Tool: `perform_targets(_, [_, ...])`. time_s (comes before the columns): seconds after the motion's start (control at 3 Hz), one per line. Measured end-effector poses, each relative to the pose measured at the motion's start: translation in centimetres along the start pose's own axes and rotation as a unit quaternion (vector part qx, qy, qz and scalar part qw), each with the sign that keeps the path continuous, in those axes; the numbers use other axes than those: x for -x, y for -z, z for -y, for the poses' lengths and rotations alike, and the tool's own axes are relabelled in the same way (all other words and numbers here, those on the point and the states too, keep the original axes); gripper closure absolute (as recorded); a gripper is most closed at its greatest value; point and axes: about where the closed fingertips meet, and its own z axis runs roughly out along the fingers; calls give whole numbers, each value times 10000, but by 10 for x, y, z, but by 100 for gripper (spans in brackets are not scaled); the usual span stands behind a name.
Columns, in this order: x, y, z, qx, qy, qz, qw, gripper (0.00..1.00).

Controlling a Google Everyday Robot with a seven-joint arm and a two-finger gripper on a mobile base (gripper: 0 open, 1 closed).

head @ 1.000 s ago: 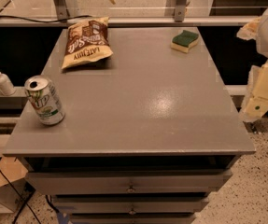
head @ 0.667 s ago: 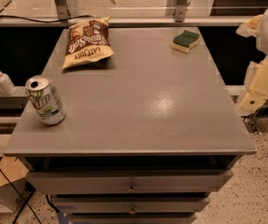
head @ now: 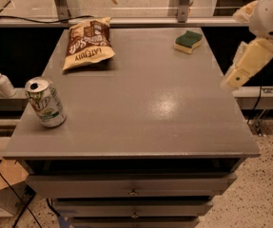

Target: Move sponge near 7up can

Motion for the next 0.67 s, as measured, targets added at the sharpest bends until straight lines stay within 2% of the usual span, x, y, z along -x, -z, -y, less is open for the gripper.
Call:
perform_targets(0.33, [3,1,0,-8,24,19,10000,0])
perform_targets(0.67, [-1,-11,4,-45,-246,78,9997,0])
